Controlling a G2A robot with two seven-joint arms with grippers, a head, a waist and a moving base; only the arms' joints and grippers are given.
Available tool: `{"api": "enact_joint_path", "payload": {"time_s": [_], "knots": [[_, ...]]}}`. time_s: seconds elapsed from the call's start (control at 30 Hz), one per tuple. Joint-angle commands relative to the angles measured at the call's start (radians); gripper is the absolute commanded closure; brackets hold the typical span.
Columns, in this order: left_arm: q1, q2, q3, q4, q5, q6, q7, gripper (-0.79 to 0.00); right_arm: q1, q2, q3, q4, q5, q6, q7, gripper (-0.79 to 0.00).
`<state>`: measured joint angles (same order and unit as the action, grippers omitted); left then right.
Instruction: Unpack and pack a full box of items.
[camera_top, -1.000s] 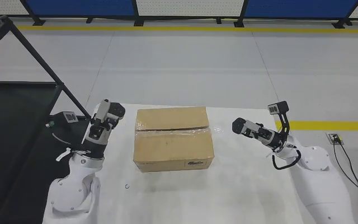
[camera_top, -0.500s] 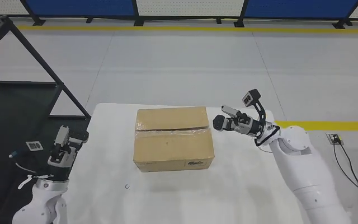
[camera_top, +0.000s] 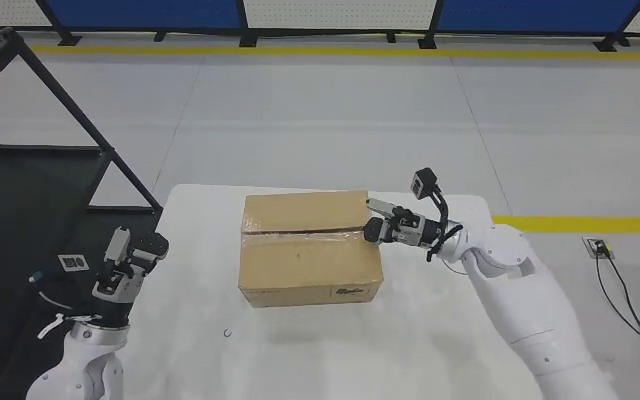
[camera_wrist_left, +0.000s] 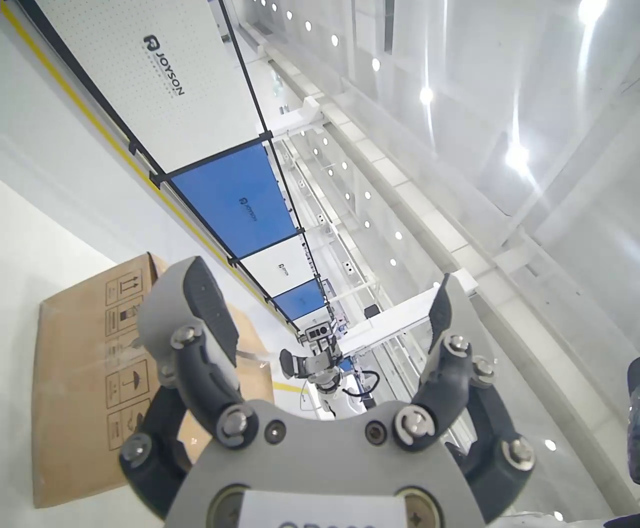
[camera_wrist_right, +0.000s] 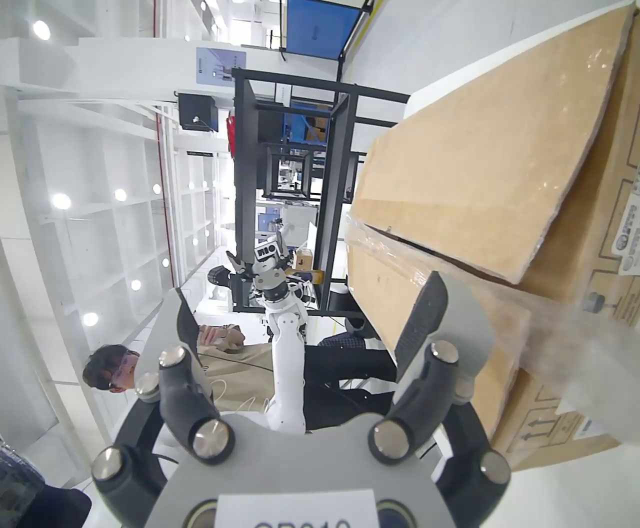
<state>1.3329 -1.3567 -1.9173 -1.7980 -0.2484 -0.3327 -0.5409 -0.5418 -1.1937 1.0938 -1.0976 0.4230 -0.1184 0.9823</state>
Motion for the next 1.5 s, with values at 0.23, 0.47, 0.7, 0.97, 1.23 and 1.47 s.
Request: {"api": "enact_joint_path", "payload": {"time_s": [0.23, 0.47, 0.7, 0.97, 1.23, 1.47], "knots": [[0.021, 0.010, -0.011, -0.004, -0.042, 0.009, 0.003, -0.785, 0.056, -0.020, -0.077, 0.050, -0.124, -0.003, -0.059, -0.785], [0.015, 0.019, -0.013, 0.004, -0.066, 0.023, 0.004, -0.785, 0.088, -0.038, -0.120, 0.080, -0.134, -0.027, -0.040, -0.785], [0.007, 0.027, -0.008, 0.014, -0.076, 0.023, 0.012, -0.785, 0.129, -0.062, -0.158, 0.122, -0.122, -0.012, -0.053, -0.785], [0.003, 0.036, -0.017, 0.035, -0.097, 0.027, 0.021, -0.785, 0.176, -0.100, -0.218, 0.180, -0.097, -0.038, -0.038, -0.785], [0.000, 0.045, -0.029, 0.042, -0.112, 0.032, 0.023, -0.785, 0.226, -0.149, -0.279, 0.264, -0.061, -0.065, -0.047, -0.785], [0.000, 0.053, -0.036, 0.041, -0.121, 0.032, 0.027, -0.785, 0.271, -0.198, -0.328, 0.341, -0.030, -0.068, -0.053, -0.785]]}}
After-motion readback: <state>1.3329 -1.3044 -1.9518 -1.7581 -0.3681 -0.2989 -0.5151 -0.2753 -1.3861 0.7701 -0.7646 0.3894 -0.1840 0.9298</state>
